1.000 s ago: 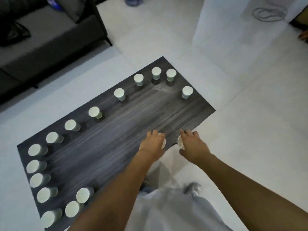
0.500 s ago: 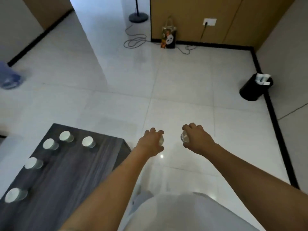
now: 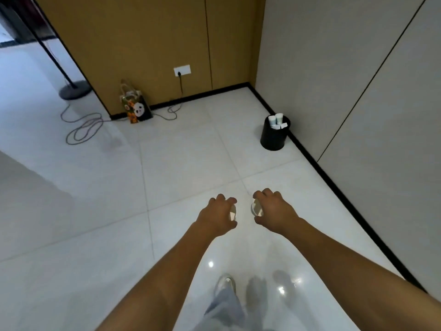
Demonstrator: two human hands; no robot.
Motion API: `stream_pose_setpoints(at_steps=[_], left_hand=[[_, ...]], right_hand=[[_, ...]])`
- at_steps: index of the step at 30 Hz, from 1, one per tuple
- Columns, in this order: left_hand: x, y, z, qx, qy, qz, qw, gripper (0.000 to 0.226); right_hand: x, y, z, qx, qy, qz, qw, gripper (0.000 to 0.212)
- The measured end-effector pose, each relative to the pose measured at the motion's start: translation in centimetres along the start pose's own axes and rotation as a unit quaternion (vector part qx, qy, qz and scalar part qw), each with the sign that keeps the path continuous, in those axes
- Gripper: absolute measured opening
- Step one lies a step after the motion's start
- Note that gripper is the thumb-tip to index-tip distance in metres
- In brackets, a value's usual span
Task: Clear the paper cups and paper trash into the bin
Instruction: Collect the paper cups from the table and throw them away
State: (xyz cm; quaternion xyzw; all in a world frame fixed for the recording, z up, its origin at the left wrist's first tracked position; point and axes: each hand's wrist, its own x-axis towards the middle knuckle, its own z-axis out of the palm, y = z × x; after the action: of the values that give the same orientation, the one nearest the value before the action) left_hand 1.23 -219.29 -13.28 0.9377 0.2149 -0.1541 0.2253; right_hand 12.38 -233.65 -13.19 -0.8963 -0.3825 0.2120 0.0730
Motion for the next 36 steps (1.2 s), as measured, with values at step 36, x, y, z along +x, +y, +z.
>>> stream_pose_setpoints(at_steps=[36], left_hand=[[74.4,10.9,-25.8,0.026,-0.044,0.049,0.997,0.063]], right_hand=[[63.2,30.3,-28.3,0.105,0.015,0.105,0.989,0.064]])
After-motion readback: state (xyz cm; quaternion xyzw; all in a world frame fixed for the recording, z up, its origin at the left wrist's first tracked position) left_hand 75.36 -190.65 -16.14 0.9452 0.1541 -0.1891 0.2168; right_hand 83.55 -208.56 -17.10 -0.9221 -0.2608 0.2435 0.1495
